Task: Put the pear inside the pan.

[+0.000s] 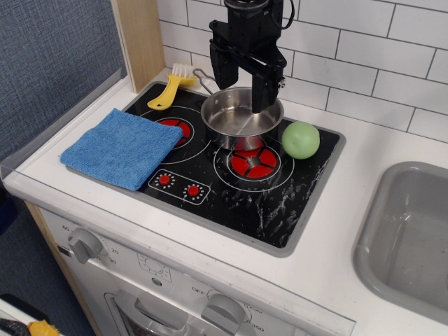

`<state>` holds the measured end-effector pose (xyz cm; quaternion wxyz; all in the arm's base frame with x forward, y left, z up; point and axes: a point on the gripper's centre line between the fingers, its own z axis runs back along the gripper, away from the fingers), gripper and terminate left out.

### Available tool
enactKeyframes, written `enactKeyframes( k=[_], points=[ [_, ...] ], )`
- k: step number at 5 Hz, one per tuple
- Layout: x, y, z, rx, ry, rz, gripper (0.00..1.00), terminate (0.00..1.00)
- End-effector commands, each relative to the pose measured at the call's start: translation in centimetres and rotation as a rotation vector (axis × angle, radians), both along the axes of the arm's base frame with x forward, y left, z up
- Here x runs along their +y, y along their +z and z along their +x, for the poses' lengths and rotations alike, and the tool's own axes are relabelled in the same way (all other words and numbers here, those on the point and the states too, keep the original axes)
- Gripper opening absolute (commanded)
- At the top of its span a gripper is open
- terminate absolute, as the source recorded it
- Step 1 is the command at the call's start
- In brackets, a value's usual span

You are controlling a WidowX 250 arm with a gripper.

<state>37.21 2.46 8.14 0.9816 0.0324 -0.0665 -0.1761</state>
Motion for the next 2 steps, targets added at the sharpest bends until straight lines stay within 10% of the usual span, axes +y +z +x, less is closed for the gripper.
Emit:
enactKeyframes(
  k=[1,2],
  points=[
    [0.0,0.0,0.0,0.000,0.000,0.000,1.00,0.00],
    [-3.2,0.8,0.9,-0.028,-0.054,-0.055,1.00,0.00]
  ],
)
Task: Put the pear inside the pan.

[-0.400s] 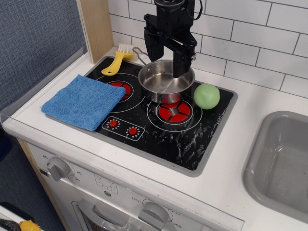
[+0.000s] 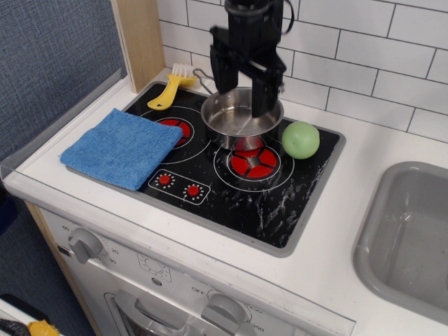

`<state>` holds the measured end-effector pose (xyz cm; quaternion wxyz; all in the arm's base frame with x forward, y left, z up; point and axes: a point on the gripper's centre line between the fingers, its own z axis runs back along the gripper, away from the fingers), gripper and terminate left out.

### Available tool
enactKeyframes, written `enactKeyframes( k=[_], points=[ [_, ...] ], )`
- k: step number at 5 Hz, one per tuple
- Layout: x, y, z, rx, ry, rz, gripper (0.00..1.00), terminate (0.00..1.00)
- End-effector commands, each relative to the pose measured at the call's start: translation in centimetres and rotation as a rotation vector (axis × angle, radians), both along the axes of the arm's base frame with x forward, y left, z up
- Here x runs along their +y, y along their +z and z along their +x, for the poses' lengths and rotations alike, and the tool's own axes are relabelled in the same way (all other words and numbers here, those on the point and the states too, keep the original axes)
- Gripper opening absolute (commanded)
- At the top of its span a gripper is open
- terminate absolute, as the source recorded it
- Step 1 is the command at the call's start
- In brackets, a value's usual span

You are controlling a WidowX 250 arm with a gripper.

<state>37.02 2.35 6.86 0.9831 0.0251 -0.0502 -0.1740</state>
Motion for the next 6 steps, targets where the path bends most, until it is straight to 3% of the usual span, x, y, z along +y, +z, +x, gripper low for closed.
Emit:
enactKeyframes(
  k=[1,2,4,6],
  points=[
    [-6.3,2.7,2.0,-0.091,-0.125,-0.064,1.00,0.00],
    [-8.8,2.1,2.6,-0.086,-0.150,-0.062,1.00,0.00],
    [-7.9,-1.6,3.3,0.012,-0.076,-0.004,1.00,0.00],
    [-7.3,-3.1,2.9,0.068,-0.059,-0.004,1.00,0.00]
  ],
)
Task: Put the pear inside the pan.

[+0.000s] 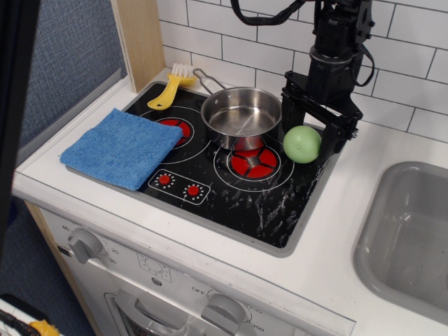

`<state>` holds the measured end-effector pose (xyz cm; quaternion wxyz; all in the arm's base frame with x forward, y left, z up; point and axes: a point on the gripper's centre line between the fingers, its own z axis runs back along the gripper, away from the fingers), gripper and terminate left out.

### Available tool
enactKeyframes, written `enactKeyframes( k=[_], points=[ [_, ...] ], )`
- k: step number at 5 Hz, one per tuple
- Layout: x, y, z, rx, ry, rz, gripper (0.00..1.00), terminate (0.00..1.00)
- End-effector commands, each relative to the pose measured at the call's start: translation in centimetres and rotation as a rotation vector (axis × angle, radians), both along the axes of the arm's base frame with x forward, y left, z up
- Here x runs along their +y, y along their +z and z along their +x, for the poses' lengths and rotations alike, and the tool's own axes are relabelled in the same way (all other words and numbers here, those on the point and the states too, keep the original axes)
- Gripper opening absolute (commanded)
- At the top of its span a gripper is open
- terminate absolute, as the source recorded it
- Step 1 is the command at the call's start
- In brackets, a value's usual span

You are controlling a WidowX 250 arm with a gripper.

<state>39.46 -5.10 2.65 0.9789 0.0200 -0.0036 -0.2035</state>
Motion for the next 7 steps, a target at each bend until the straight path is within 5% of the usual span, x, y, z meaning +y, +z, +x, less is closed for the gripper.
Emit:
enactKeyframes(
  k=[1,3,4,7],
  points=[
    [-0.2,1.3,0.2,-0.019,-0.021,-0.035,0.00,0.00],
    [0.7,7.5,1.4,-0.129,-0.018,-0.128,0.00,0.00],
    [4.0,10.4,2.2,-0.199,0.052,-0.125,0.00,0.00],
    [8.5,7.5,-0.7,-0.155,0.087,-0.003,0.00,0.00]
  ],
)
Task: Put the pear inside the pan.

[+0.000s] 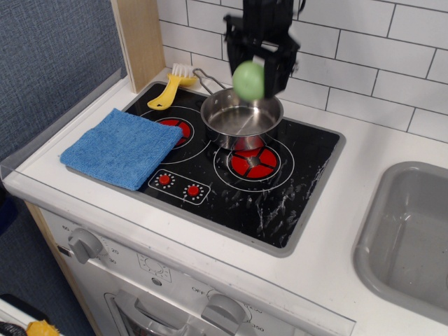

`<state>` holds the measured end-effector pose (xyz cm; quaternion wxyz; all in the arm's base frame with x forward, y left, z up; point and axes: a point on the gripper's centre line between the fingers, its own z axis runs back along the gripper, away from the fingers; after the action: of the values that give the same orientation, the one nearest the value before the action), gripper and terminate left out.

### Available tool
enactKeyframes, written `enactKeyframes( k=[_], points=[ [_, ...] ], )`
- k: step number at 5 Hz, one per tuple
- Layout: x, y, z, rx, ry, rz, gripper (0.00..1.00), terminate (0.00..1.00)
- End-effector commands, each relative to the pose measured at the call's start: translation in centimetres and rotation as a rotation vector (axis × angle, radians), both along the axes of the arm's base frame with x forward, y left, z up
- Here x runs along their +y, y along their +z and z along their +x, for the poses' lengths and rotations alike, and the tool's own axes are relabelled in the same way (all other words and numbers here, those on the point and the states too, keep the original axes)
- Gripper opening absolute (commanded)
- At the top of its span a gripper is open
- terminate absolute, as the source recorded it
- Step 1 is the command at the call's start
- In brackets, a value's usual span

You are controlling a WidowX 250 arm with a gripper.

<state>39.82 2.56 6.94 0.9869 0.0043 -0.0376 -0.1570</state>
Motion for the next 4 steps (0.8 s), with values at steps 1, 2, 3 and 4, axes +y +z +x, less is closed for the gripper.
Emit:
enactKeyframes(
  k=[1,2,3,4],
  points=[
    [1.2,2.6,-1.4,-0.077,-0.011,0.078,1.00,0.00],
    [1.6,3.4,-1.5,-0.105,0.015,0.066,1.00,0.00],
    [1.8,4.9,-1.3,-0.138,0.044,0.025,1.00,0.00],
    [1.9,6.8,-1.8,-0.135,0.086,-0.022,1.00,0.00]
  ],
)
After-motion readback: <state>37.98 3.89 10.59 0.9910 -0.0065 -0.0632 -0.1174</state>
